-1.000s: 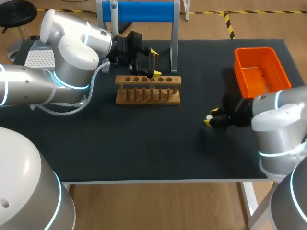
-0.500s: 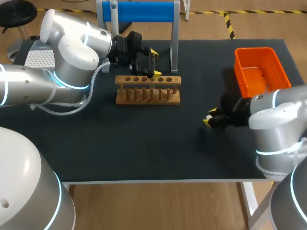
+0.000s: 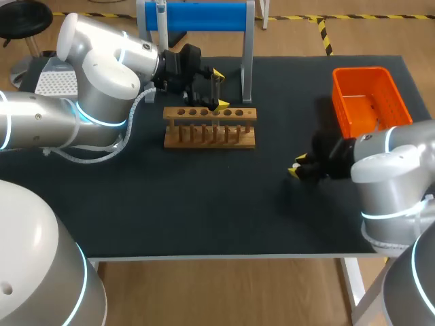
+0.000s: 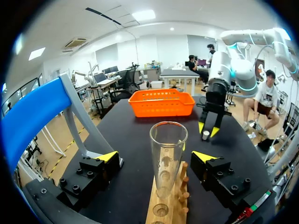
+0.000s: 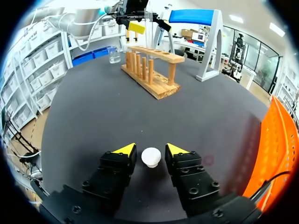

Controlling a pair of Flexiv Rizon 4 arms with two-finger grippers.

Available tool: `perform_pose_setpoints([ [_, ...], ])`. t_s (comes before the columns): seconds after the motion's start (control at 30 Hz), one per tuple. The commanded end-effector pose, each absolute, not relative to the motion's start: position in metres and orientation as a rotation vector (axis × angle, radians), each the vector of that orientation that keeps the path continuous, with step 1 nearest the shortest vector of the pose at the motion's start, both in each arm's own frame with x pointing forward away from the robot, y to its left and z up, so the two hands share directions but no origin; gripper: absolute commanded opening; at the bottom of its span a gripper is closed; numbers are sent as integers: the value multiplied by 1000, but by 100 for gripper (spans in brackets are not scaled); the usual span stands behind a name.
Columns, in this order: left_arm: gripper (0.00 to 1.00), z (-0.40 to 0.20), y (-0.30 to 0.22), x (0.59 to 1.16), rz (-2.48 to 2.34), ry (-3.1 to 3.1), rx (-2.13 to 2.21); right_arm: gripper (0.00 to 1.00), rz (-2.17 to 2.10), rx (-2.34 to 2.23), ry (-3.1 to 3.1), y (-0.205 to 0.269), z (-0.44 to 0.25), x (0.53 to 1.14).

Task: Invert the test tube, pick up the pipette, mount the tip to pipette, aspirate from beaker and dispense into the tube, eject the tip, return the pipette, and cap with the stopper.

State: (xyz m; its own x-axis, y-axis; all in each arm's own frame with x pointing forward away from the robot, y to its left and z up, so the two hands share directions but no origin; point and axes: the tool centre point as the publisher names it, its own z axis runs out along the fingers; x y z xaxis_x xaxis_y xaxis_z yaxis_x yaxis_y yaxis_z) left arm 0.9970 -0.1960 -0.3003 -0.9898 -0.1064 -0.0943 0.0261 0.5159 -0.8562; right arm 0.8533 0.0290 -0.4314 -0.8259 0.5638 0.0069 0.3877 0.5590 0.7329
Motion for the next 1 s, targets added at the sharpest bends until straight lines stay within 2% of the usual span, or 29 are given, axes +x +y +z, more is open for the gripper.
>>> perform_pose_setpoints([
  [0.03, 100, -301, -196, 997, -1482, 2615, -69, 39, 1111, 796, 2569, 30, -433, 852],
  [0.13, 100, -301, -196, 997, -1482, 2615, -69, 36, 1104, 789, 2571, 30, -434, 852],
  [0.17, 100, -301, -196, 997, -1482, 2615, -69, 25, 1103, 787, 2572, 30, -434, 852],
  [0.2, 100, -301, -196, 997, -1482, 2615, -69, 8, 1101, 785, 2572, 30, -434, 852],
  [0.23, 100, -301, -196, 997, -1482, 2615, -69, 0, 1098, 782, 2572, 30, -434, 852],
  [0.57, 100, -301, -196, 997, -1482, 2615, -69, 0, 1120, 745, 2559, 27, -411, 859],
  [1.0, 100, -301, -196, 997, -1482, 2615, -69, 0, 1193, 497, 2665, 33, -257, 893],
])
